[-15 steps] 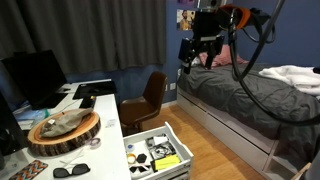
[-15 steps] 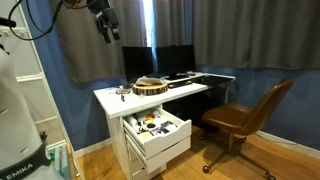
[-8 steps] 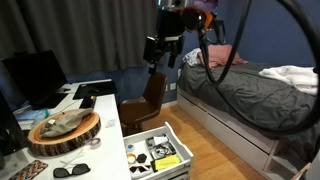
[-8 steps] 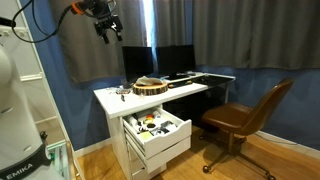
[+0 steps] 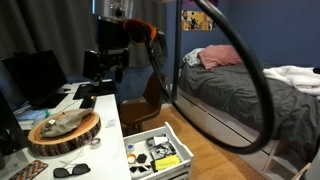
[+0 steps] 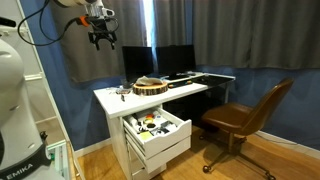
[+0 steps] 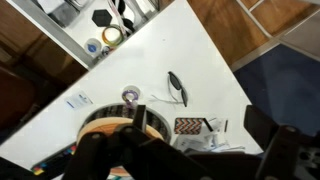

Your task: Pick up the sun glasses from the table and put them in the open drawer

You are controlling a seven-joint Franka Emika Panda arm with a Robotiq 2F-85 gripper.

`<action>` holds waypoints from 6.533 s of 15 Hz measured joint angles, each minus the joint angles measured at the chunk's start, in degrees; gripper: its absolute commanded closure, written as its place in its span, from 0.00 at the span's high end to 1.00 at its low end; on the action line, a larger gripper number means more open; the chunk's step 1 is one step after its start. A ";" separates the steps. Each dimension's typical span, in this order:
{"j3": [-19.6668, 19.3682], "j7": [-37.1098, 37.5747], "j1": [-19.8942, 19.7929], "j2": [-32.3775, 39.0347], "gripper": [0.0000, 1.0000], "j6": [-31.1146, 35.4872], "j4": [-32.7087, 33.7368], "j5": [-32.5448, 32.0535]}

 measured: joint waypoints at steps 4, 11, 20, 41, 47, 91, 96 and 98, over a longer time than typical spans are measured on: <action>0.55 -1.13 1.68 3.36 1.00 0.18 2.70 -0.29; 0.12 -1.16 1.55 3.12 1.00 0.16 2.64 -0.29; 0.00 -14.01 1.60 14.72 1.00 7.45 6.91 -4.12; -2.26 -27.13 8.97 53.57 1.00 5.84 36.10 -13.00; -2.62 -27.64 9.01 53.69 1.00 5.51 36.61 -13.41; -6.48 -38.03 18.66 84.22 0.01 -3.05 77.09 -17.31; -5.43 -33.60 18.65 83.93 0.01 -6.07 76.81 -16.73; -6.03 -28.46 18.65 82.84 0.01 -7.83 76.19 -16.76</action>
